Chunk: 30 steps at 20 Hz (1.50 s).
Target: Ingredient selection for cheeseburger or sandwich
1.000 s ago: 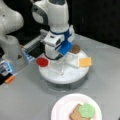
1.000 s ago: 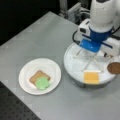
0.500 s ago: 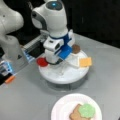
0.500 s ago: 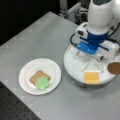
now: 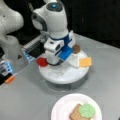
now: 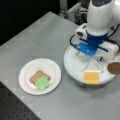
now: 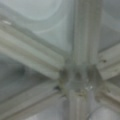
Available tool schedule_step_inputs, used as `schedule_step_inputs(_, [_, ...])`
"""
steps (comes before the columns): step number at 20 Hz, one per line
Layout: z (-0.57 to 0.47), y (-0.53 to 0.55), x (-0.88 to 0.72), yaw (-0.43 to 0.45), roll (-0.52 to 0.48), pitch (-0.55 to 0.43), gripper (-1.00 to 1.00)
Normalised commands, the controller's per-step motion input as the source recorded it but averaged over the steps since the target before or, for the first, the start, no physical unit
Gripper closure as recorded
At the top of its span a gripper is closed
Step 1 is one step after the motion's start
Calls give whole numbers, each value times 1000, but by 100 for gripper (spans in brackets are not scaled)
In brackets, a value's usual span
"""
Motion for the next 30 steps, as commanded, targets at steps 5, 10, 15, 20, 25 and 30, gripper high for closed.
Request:
schedule_step_inputs(5, [-116,-88,-70,153,-34,-117,-100])
schedule_step_inputs(10, [-86,-86,-89,197,-17,-114,-100])
schedule_step_inputs(15, [-70,-98,-109,206,12,-96,-100])
schedule_step_inputs(20, [-80,-86,-116,162,37,-90,-100])
schedule_step_inputs(25, [-88,-66,-115,117,30,-88,-100])
schedule_step_inputs(30, [-116,-61,-91,112,5,-101,-100])
